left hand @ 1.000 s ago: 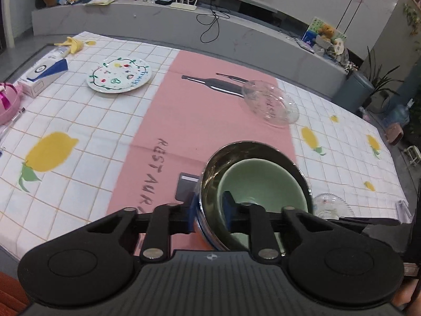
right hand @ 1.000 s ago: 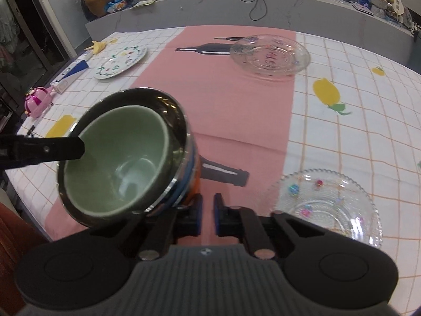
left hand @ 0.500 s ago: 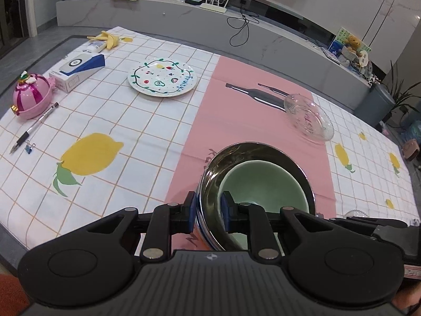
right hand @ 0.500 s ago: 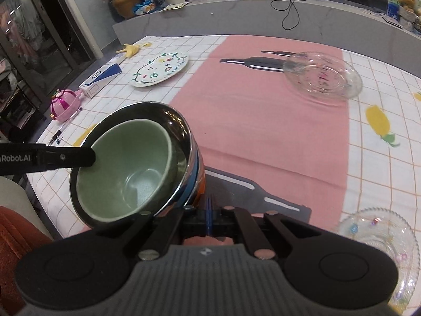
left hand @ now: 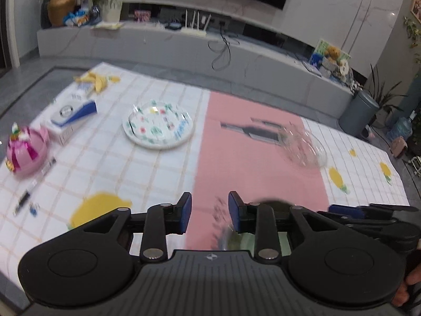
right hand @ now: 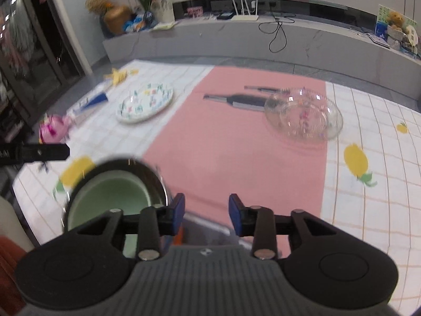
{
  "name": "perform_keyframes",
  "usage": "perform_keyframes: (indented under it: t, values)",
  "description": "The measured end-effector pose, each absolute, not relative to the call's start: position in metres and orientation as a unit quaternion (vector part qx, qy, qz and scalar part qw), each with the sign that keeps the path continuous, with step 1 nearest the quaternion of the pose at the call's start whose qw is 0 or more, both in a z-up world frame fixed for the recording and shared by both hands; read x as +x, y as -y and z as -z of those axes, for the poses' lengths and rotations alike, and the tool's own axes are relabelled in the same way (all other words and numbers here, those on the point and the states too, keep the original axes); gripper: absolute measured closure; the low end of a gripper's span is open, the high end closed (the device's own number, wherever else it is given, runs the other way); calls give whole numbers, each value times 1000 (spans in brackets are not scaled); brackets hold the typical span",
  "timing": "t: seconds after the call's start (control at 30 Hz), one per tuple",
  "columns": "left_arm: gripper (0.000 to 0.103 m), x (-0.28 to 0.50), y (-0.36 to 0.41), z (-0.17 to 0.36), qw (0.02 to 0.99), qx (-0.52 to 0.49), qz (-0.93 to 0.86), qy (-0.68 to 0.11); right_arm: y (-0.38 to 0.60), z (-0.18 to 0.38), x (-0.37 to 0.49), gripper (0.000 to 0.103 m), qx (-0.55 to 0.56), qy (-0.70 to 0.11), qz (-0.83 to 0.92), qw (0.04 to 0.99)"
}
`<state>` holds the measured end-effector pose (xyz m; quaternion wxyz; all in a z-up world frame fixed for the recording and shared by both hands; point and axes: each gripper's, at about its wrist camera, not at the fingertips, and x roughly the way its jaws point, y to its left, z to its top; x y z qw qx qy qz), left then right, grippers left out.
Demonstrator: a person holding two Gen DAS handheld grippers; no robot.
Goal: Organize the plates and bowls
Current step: 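Move both grippers to the white 'Fruity' plate and close on its rim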
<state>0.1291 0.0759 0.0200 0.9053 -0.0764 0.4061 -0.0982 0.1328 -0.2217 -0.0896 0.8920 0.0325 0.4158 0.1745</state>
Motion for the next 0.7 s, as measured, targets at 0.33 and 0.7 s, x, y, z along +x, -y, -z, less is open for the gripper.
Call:
perform_keyframes:
  t: [0.33,0.7]
  values:
    - [67,213,-137,12,900,-192,67,-385,180,64,208,65,58,-396,-196,895]
    - [67,283,-200,68,901,-241,8,-361,101,85,306,69,84,-436,-234,865]
